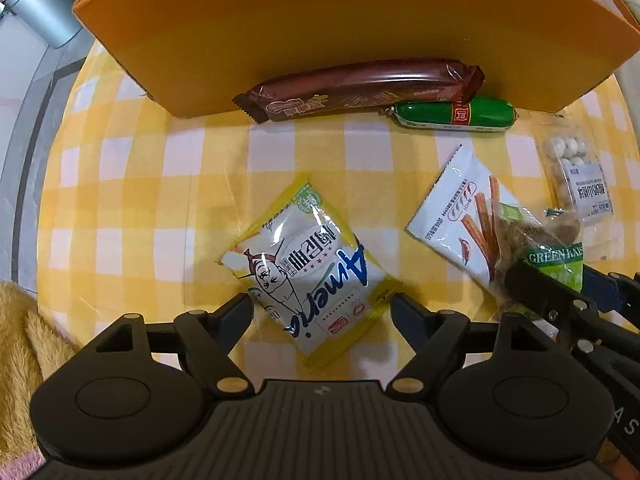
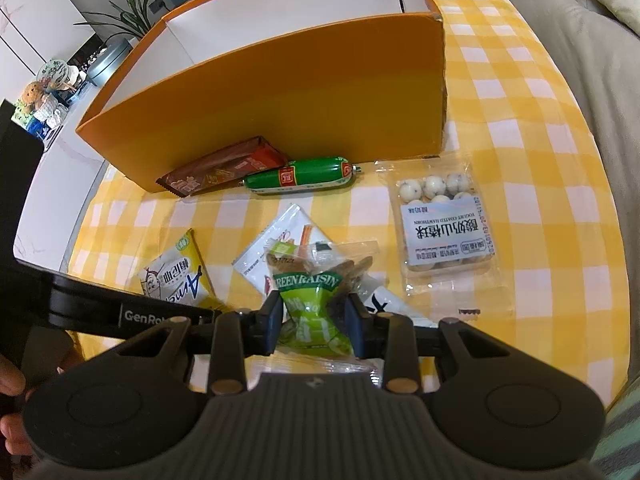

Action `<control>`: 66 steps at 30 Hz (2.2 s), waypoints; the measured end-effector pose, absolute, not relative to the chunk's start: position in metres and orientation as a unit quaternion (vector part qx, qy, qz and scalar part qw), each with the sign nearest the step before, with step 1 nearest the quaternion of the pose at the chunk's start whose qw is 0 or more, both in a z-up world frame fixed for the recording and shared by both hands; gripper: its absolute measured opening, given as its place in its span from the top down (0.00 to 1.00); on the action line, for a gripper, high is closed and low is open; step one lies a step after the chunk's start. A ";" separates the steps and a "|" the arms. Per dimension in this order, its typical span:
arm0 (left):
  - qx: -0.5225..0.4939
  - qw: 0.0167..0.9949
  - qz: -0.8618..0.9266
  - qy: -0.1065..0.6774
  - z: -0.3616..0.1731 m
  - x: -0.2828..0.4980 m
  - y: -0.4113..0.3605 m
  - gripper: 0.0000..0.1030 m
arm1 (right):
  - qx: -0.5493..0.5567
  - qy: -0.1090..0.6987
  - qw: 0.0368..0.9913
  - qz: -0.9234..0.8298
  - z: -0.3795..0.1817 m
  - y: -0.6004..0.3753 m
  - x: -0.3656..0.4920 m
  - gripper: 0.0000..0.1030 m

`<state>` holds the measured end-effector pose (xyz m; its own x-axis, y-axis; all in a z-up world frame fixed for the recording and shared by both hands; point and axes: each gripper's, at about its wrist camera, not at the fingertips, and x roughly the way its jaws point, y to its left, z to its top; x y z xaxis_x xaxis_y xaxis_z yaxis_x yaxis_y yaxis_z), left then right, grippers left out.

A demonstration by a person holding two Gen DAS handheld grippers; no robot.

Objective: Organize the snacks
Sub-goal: 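Grasp the yellow biscuit packet with left gripper while right holds the raisin bag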

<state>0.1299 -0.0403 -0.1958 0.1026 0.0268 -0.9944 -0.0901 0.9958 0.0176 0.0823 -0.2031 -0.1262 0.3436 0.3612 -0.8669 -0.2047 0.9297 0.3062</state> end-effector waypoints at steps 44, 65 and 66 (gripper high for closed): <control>-0.064 0.825 -0.095 0.553 -0.084 0.084 -0.023 0.92 | 0.071 0.516 0.842 0.143 -0.086 -0.214 0.068 0.71; -0.082 0.816 0.016 0.573 -0.160 0.126 -0.021 0.26 | 0.089 0.520 0.837 0.144 -0.115 -0.196 0.103 0.71; -0.079 0.815 0.022 0.573 -0.162 0.127 -0.022 0.26 | 0.089 0.520 0.837 0.146 -0.116 -0.195 0.104 0.71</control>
<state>0.1271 -0.0218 -0.1617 0.3413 -0.0546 -0.9384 -0.1269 0.9865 -0.1036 0.1043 -0.1954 -0.1155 0.4174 0.3375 -0.8437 -0.1520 0.9413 0.3013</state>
